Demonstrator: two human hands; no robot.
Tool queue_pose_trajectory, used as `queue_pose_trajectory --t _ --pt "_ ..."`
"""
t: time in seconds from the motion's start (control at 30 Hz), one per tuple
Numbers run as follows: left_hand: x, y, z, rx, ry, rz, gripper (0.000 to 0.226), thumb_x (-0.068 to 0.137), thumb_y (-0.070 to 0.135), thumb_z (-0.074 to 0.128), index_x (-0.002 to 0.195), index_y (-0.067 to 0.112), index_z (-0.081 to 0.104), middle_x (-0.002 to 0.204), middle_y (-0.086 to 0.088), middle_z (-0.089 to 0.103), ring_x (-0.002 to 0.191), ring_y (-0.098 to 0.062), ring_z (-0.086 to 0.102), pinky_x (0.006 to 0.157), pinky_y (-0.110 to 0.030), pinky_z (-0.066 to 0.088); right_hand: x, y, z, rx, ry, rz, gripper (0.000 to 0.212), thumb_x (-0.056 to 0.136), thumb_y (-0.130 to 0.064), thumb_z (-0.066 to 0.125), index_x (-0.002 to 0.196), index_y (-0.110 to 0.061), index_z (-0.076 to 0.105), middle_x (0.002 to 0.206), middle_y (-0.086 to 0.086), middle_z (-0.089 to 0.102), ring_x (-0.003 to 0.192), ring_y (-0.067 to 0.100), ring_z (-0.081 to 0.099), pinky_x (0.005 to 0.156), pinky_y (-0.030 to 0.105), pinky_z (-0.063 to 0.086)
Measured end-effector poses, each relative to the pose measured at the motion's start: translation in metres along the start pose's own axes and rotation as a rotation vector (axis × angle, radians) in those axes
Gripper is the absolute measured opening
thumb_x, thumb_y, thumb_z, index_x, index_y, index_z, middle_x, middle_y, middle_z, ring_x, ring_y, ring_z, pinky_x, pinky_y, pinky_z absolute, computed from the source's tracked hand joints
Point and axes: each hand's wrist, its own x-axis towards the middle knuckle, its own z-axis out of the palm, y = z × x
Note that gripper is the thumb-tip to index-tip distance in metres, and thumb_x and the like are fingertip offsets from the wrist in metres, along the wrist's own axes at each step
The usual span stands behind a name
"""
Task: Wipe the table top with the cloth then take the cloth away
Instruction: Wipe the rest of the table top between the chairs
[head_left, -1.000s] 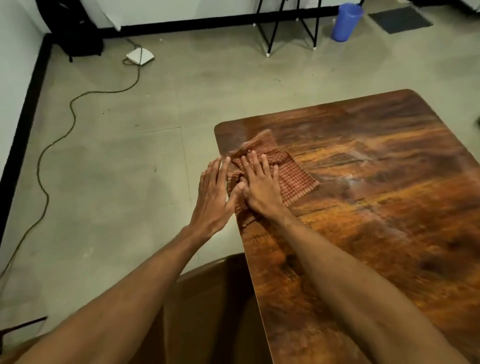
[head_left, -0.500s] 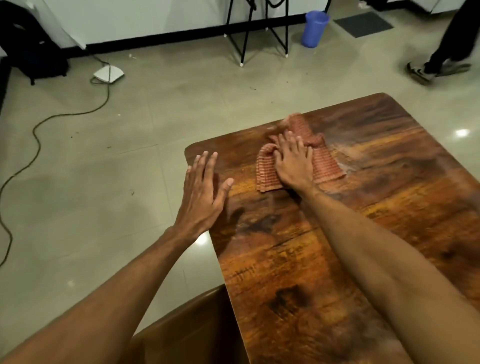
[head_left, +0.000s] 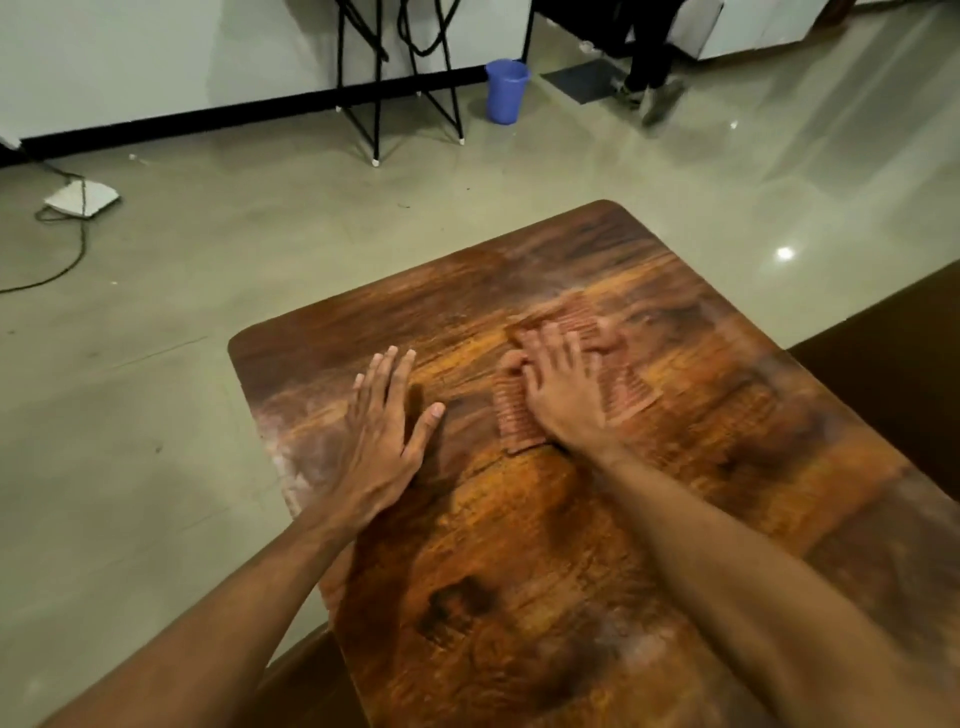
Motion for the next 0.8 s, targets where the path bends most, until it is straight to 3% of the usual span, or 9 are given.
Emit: queue_pose_trajectory --t 0.13,0.23,0.33,0.4,0.47,0.57,0.63,0.73,0.8 --pt "-0.008 0.028 0.025 0.021 -0.039 -0.003 0.071 0.099 0.061 0.028 0.16 0.028 0.012 0.169 0.004 0.005 0.155 -0.01 -0.003 0.127 -0.044 0.002 -0.053 -0.028 0.021 -0.036 -0.083 -0.49 0.059 0.106 -0.047 0.026 0.163 -0.031 0.021 0.172 -0.004 0.01 0.159 0.022 0.008 0.124 0.058 0.005" --pt "-0.019 0.04 0.034 -0.006 -0.083 0.042 0.073 0.098 0.068 0.024 0.16 0.034 0.005 0.169 0.011 -0.001 0.151 0.002 -0.015 0.123 -0.034 -0.007 -0.045 0.046 -0.002 0.047 -0.056 -0.136 0.058 0.108 -0.047 0.029 0.163 -0.034 0.017 0.173 -0.006 0.007 0.159 0.023 0.004 0.127 0.055 0.002" --pt "-0.035 0.047 0.035 0.036 -0.064 0.05 0.074 0.099 0.066 0.024 0.16 0.028 0.008 0.169 0.007 0.0 0.153 -0.003 -0.011 0.125 -0.034 -0.008 -0.063 0.102 -0.014 0.062 0.006 0.185 0.06 0.108 -0.047 0.025 0.164 -0.03 0.013 0.173 -0.001 0.004 0.159 0.027 0.002 0.126 0.058 0.001" --pt "-0.049 0.053 0.034 0.048 -0.079 0.032 0.074 0.099 0.063 0.026 0.16 0.026 0.01 0.169 0.005 0.002 0.155 -0.007 -0.007 0.126 -0.038 -0.005 -0.094 0.074 -0.003 0.048 0.006 0.078 0.061 0.107 -0.049 0.021 0.164 -0.031 0.011 0.173 -0.001 0.001 0.159 0.029 0.001 0.125 0.063 0.003" --pt "-0.063 0.059 0.035 0.043 -0.089 0.01 0.072 0.1 0.061 0.027 0.16 0.026 0.01 0.169 0.004 0.002 0.155 -0.008 -0.007 0.126 -0.038 -0.006 -0.142 0.025 0.023 0.041 -0.04 -0.199 0.061 0.105 -0.05 0.021 0.163 -0.032 0.013 0.173 -0.002 0.001 0.159 0.028 0.004 0.122 0.067 0.011" --pt "-0.083 0.069 0.035 0.063 -0.08 -0.002 0.07 0.101 0.057 0.028 0.16 0.025 0.01 0.169 0.003 0.004 0.155 -0.008 -0.006 0.126 -0.036 -0.007 -0.189 0.006 0.04 0.034 -0.063 -0.5 0.062 0.106 -0.052 0.028 0.163 -0.034 0.011 0.172 -0.01 -0.002 0.159 0.022 0.001 0.124 0.062 0.007" --pt "-0.097 0.073 0.035 0.054 -0.1 -0.012 0.071 0.1 0.061 0.026 0.16 0.027 0.009 0.169 0.005 0.003 0.155 -0.007 -0.006 0.124 -0.031 -0.009 -0.185 0.047 0.029 0.05 -0.04 -0.363 0.062 0.105 -0.056 0.024 0.163 -0.038 0.011 0.171 -0.013 -0.003 0.159 0.019 -0.002 0.126 0.058 0.001" --pt "-0.117 0.074 0.033 0.042 -0.115 -0.003 0.073 0.098 0.065 0.023 0.16 0.029 0.008 0.169 0.006 0.001 0.155 -0.008 -0.006 0.123 -0.031 -0.009 -0.178 0.118 0.003 0.03 -0.012 0.064 0.063 0.105 -0.056 0.024 0.163 -0.035 0.013 0.173 -0.004 0.005 0.159 0.025 0.003 0.126 0.06 0.003" --pt "-0.128 0.072 0.028 0.031 -0.115 -0.022 0.073 0.098 0.065 0.023 0.16 0.029 0.007 0.169 0.007 0.0 0.155 -0.009 -0.007 0.125 -0.036 -0.006 -0.181 0.113 -0.003 0.035 -0.022 0.153 0.063 0.106 -0.053 0.024 0.164 -0.031 0.012 0.173 0.002 0.005 0.159 0.03 0.001 0.125 0.063 0.002"
